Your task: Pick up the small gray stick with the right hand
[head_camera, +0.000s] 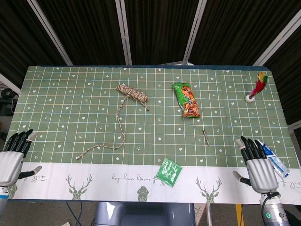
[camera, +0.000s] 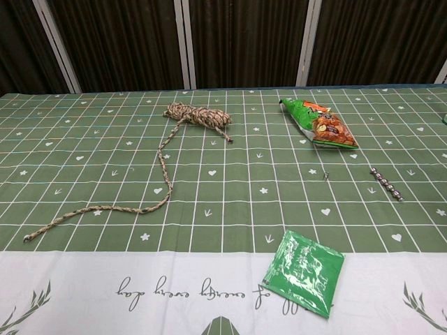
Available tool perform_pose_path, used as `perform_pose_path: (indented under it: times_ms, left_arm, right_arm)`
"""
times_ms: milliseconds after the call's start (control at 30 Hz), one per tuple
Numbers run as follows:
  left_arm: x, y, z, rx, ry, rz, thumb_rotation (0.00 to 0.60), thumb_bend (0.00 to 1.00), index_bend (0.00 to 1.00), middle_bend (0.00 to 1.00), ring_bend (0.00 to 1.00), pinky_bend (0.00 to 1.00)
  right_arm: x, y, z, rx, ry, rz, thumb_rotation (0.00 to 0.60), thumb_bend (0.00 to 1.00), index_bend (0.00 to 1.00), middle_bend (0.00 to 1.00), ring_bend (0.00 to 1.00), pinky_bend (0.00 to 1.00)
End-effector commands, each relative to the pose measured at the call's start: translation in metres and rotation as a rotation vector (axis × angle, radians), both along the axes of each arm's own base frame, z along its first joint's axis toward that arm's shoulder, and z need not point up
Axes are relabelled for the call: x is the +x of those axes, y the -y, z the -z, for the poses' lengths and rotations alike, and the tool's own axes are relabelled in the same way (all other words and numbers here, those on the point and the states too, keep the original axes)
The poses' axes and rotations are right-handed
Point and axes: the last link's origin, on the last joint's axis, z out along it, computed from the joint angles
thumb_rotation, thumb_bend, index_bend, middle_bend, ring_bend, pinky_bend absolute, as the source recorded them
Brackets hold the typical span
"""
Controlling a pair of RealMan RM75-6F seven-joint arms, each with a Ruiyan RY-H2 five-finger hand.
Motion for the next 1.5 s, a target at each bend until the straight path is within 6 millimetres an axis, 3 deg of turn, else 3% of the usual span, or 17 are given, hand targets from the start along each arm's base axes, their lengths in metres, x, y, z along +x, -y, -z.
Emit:
perform_pose_path:
  times_ms: [33, 467, 733, 1067, 1500]
  left_arm:
    - [0.0, 0.0, 0.0, 0.001, 0.0, 0.0, 0.6, 0.08, 0.0, 0.0, 0.0, 0.0]
    - [-0.001, -0.001, 0.0, -0.002, 0.009, -0.006, 0.6, 0.08, 0.0, 0.0, 0.0, 0.0]
    - [0.0, -0.003, 0.003, -0.01, 0.004, -0.009, 0.6, 0.08, 0.0, 0.0, 0.0, 0.0]
    - [-0.001, -0.003, 0.002, -0.011, 0.008, -0.021, 0.6, 0.08, 0.0, 0.0, 0.0, 0.0]
    - [-0.002, -0.003, 0.001, -0.017, 0.018, -0.033, 0.6, 0.08, 0.0, 0.0, 0.0, 0.0]
  right_arm:
    - [0.0, 0.0, 0.0, 0.001, 0.001, 0.0, 0.6, 0.08, 0.0, 0.0, 0.0, 0.0]
    - [0.001, 0.005, 0.003, -0.013, 0.001, 0.012, 0.6, 0.08, 0.0, 0.0, 0.0, 0.0]
    - [0.008, 0.039, 0.023, -0.008, 0.013, 0.046, 0.6, 0.08, 0.0, 0.0, 0.0, 0.0]
    - [0.031, 0.093, 0.069, -0.005, 0.062, 0.125, 0.6, 0.08, 0.0, 0.0, 0.0, 0.0]
    - [0.022, 0.121, 0.107, -0.003, 0.08, 0.277, 0.6, 0.08, 0.0, 0.0, 0.0, 0.0]
